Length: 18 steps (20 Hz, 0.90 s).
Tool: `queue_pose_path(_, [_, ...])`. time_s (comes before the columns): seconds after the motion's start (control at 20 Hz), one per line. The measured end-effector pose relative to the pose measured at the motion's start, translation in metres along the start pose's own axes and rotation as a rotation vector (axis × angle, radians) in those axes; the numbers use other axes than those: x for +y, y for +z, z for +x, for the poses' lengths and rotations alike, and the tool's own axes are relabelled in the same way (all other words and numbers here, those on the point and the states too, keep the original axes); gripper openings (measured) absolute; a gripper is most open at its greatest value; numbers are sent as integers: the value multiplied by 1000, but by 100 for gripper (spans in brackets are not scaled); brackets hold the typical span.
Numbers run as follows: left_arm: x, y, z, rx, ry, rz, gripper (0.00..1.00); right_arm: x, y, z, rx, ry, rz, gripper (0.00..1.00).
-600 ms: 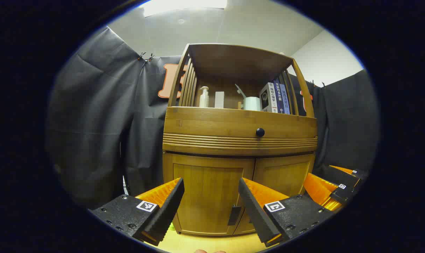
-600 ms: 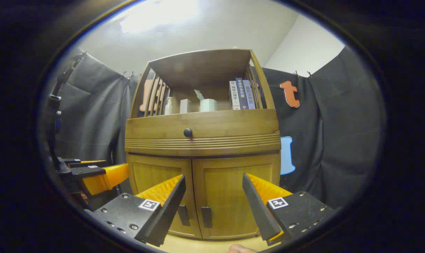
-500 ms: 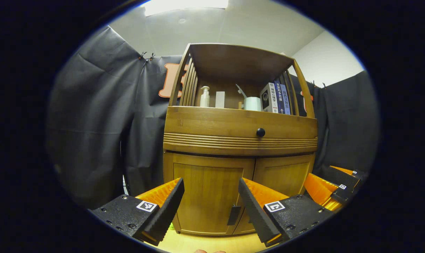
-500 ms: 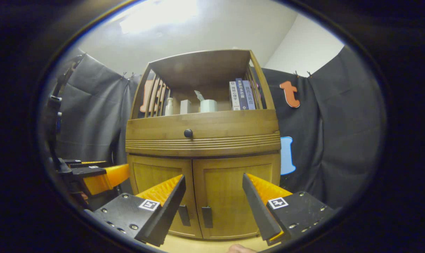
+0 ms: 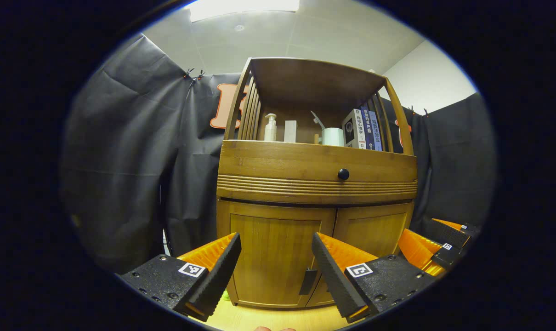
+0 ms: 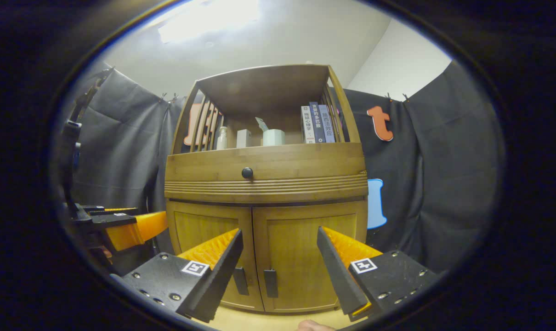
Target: Open the right door of the double-door shoe cabinet with the right hand, and open the left door with the left hand.
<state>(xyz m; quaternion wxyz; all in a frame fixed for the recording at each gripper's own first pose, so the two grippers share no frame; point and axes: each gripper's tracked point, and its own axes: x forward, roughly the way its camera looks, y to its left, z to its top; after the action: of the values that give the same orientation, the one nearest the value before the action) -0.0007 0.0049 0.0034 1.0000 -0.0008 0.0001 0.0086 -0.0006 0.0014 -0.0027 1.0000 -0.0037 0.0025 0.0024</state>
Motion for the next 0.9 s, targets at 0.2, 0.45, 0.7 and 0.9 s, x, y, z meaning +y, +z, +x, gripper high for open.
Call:
queue_pose_path(0.2, [2,-2,0,7,6,-5,92,-1,-9,2,10,-5,-8,96])
queue_pose_path(0.45, [19,-3,-8,10,41,11,92,-1,-52,16,92,-12,-31,96])
queue_pose_path(0.7, [57,-3,-15,11,124,50,92,14,-108,47,194,24,-65,96])
queue_pose_path(0.9, [88,-4,-21,14,200,71,92,27,-153,75,264,49,-97,94])
